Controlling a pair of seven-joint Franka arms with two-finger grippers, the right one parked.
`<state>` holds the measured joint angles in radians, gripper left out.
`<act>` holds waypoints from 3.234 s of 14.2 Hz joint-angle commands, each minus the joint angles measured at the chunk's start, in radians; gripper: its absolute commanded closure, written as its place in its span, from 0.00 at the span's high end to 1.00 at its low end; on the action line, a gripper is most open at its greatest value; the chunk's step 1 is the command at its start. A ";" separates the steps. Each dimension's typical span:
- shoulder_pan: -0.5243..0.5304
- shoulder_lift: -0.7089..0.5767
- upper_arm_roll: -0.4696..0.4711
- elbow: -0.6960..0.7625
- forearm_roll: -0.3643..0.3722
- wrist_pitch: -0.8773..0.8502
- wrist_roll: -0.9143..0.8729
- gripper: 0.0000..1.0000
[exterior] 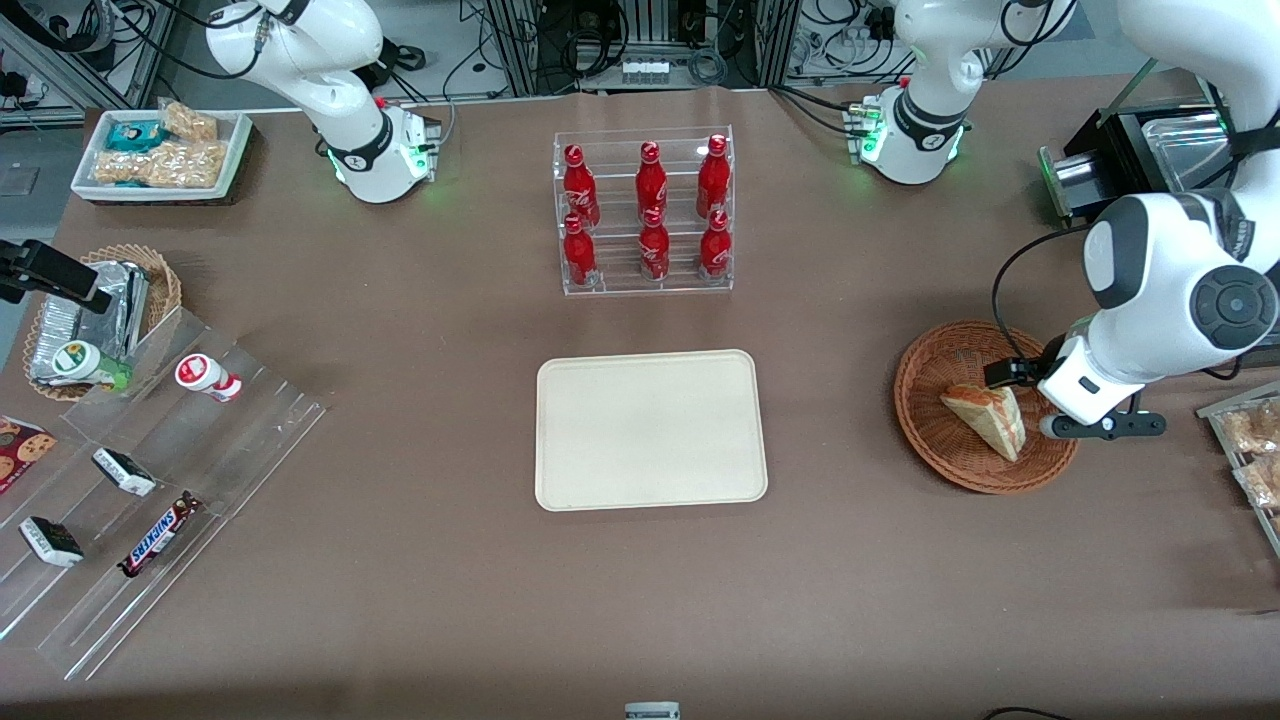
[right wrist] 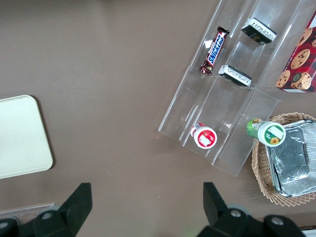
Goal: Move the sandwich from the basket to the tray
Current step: 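Lower the left gripper into the wicker basket and grasp the sandwich, then lift the sandwich and carry it over the cream tray, then lower the sandwich onto the tray and open the left gripper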
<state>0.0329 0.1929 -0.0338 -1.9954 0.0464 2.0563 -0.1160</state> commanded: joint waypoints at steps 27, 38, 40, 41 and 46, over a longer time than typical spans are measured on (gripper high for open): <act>-0.017 0.152 -0.357 0.237 -0.126 -0.031 -0.840 0.05; -0.430 0.485 -0.376 0.593 0.128 -0.013 -0.850 0.05; -0.456 0.519 -0.376 0.600 0.138 0.027 -0.849 0.05; -0.461 0.539 -0.376 0.596 0.138 0.060 -0.846 0.05; -0.490 0.577 -0.368 0.595 0.167 0.097 -0.852 0.06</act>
<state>-0.4425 0.7557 -0.4146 -1.4356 0.1794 2.1588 -0.9591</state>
